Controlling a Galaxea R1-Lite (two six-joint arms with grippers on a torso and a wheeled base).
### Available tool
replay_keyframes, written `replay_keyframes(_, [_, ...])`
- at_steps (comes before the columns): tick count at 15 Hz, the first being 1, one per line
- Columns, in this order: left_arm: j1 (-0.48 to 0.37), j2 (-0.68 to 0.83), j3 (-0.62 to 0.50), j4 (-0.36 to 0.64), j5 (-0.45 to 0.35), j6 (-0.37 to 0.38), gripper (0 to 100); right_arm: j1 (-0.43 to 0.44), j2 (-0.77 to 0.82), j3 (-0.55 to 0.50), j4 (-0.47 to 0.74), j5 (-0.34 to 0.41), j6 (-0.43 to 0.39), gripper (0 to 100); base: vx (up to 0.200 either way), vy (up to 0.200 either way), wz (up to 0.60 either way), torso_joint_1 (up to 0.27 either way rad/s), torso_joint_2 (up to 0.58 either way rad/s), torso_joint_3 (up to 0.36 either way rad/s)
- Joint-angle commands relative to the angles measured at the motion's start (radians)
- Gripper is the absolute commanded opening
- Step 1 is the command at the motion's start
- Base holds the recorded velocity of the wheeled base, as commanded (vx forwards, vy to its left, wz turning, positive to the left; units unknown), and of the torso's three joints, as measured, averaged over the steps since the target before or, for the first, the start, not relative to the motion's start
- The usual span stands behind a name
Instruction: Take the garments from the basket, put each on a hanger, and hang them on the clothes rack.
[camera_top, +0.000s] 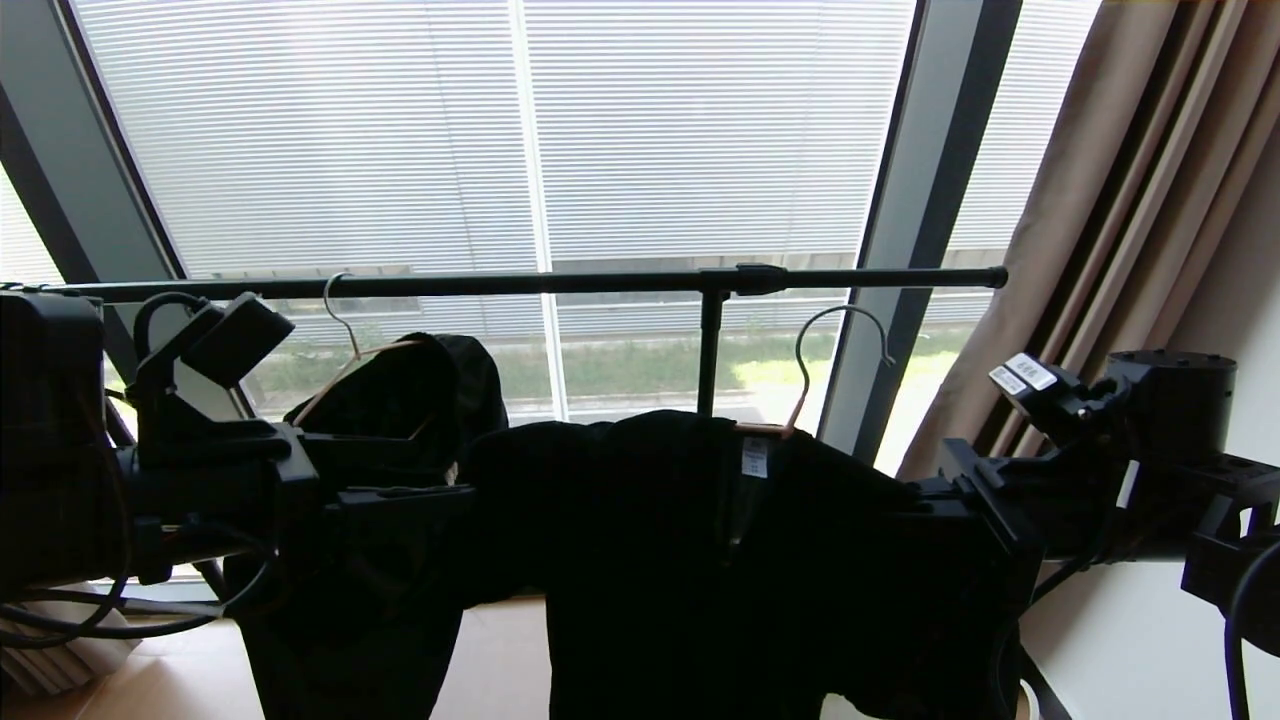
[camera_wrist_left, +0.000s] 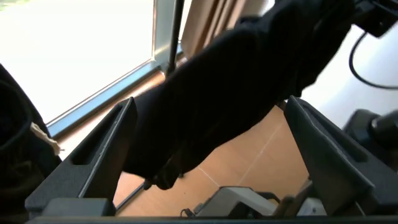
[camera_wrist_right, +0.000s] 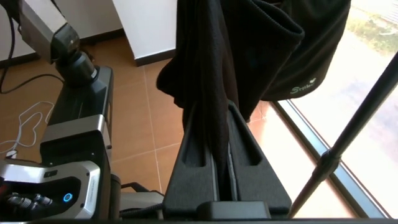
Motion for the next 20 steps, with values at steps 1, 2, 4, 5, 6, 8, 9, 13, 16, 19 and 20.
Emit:
replay_keyframes(1, [0.051,0.07,0.031,-0.028,-0.017,0.017,100,-0.001,-0.012,0.003,0.001,0.017,-0.002,0,0.0,0.0,0.0,0.0,0.0,0.0])
replay_keyframes(2, [0.05,0.116,0.042,-0.086,-0.019,0.017,100,-0.001,-0.018,0.004,0.001,0.05,-0.002,0,0.0,0.0,0.0,0.0,0.0,0.0])
replay_keyframes(4, [0.022,0.184,0.055,-0.167,-0.019,0.017,100,-0.001,-0.027,0.01,0.001,0.059,-0.002,0,0.0,0.0,0.0,0.0,0.0,0.0])
replay_keyframes(5, [0.005,0.205,0.058,-0.198,-0.017,0.015,100,-0.001,-0.027,0.01,0.001,0.059,-0.002,0,0.0,0.0,0.0,0.0,0.0,0.0])
replay_keyframes(6, [-0.004,0.217,0.058,-0.21,-0.017,0.014,100,-0.001,-0.027,0.01,0.001,0.059,-0.002,0,0.0,0.0,0.0,0.0,0.0,0.0])
replay_keyframes(8, [-0.025,0.245,0.058,-0.221,-0.017,0.015,100,-0.001,-0.029,0.01,0.001,0.059,-0.002,0,0.0,0.0,0.0,0.0,0.0,0.0])
replay_keyframes(9, [-0.025,0.251,0.057,-0.221,-0.017,0.015,100,-0.001,-0.033,0.012,0.001,0.059,-0.002,0,0.0,0.0,0.0,0.0,0.0,0.0])
replay_keyframes(13, [-0.021,0.256,0.055,-0.221,-0.016,0.011,0,-0.001,-0.036,0.012,0.001,0.059,-0.002,0,0.0,0.0,0.0,0.0,0.0,0.0])
replay_keyframes(16, [-0.019,0.254,0.065,-0.252,-0.014,0.007,0,-0.002,-0.036,0.012,-0.001,0.059,-0.002,0,0.0,0.0,0.0,0.0,0.0,0.0])
replay_keyframes(19, [0.013,0.245,0.12,-0.336,-0.013,-0.016,0,-0.021,-0.029,0.006,-0.001,0.059,-0.002,0,0.0,0.0,0.0,0.0,0.0,0.0])
replay_keyframes(20, [0.027,0.239,0.146,-0.373,-0.013,-0.02,0,-0.027,-0.027,0.004,0.001,0.059,-0.002,0,0.0,0.0,0.0,0.0,0.0,0.0])
